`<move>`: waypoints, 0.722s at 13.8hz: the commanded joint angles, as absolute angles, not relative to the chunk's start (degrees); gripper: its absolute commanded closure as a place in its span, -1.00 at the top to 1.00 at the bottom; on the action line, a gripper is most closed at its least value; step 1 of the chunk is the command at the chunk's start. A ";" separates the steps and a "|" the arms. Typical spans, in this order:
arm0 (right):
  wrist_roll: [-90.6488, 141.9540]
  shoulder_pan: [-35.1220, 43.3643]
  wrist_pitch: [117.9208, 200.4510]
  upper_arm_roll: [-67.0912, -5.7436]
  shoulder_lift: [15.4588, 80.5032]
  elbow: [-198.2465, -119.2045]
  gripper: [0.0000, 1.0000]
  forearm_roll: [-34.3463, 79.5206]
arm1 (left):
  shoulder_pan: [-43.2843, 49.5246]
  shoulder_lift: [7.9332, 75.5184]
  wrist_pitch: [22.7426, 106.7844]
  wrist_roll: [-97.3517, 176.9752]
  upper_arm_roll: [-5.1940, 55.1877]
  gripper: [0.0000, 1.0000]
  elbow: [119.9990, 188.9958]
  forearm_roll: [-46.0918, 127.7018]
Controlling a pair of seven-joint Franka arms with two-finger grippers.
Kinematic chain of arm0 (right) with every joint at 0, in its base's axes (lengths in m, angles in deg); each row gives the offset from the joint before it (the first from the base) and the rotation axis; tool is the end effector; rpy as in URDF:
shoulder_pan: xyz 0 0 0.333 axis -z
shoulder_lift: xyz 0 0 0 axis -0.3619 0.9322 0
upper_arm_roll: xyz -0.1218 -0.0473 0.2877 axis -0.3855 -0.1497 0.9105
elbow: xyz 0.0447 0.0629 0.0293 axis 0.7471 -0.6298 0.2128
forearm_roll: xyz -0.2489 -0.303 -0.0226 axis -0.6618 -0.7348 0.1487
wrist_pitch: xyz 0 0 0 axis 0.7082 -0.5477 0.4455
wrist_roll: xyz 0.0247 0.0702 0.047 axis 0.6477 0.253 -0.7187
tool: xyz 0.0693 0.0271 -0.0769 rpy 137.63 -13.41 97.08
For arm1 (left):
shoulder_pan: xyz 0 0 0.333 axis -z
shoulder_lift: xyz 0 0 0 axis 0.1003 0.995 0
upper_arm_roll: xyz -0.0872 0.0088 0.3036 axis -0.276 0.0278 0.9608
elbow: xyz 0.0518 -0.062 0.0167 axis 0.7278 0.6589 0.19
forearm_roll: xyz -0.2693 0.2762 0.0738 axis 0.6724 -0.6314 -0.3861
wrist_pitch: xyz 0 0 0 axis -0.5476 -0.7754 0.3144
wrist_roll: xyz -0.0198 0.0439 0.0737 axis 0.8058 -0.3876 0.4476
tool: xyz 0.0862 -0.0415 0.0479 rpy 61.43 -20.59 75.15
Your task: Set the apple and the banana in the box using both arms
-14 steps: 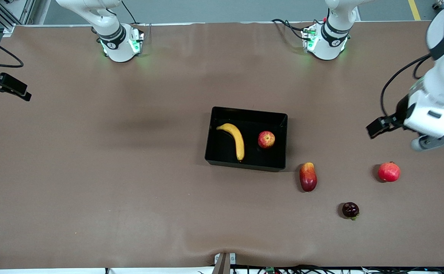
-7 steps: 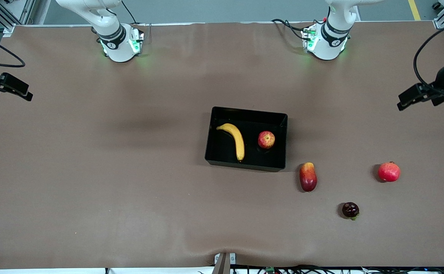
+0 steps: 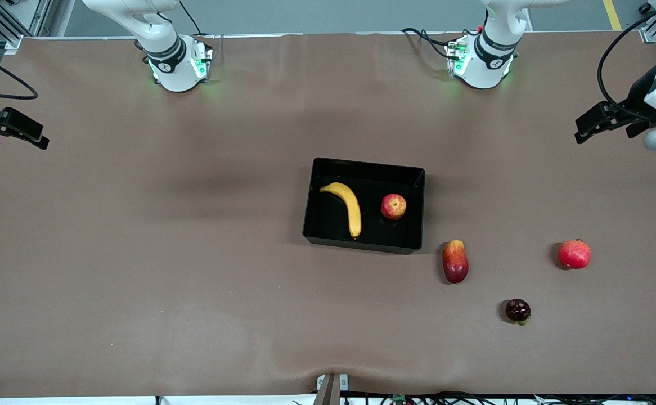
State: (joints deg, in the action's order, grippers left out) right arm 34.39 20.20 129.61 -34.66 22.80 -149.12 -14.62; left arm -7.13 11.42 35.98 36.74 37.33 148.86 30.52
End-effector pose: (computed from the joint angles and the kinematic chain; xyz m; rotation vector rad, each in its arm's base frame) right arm 0.5377 -0.0263 0.6406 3.1333 -0.1750 -0.0477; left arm 0.5237 -0.0413 0.6336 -3.1054 -0.1368 0.0244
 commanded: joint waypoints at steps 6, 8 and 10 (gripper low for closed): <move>34.64 19.81 129.17 -34.92 22.67 -148.91 1.00 -14.17 | -8.92 9.60 33.21 38.26 37.52 1.00 147.43 30.58; 34.64 19.81 129.17 -34.92 22.67 -148.91 1.00 -14.17 | -8.74 9.69 32.94 38.27 37.43 1.00 146.64 30.58; 34.64 19.81 129.17 -34.92 22.76 -148.91 1.00 -14.17 | -8.48 9.78 32.50 38.27 37.17 1.00 146.45 30.84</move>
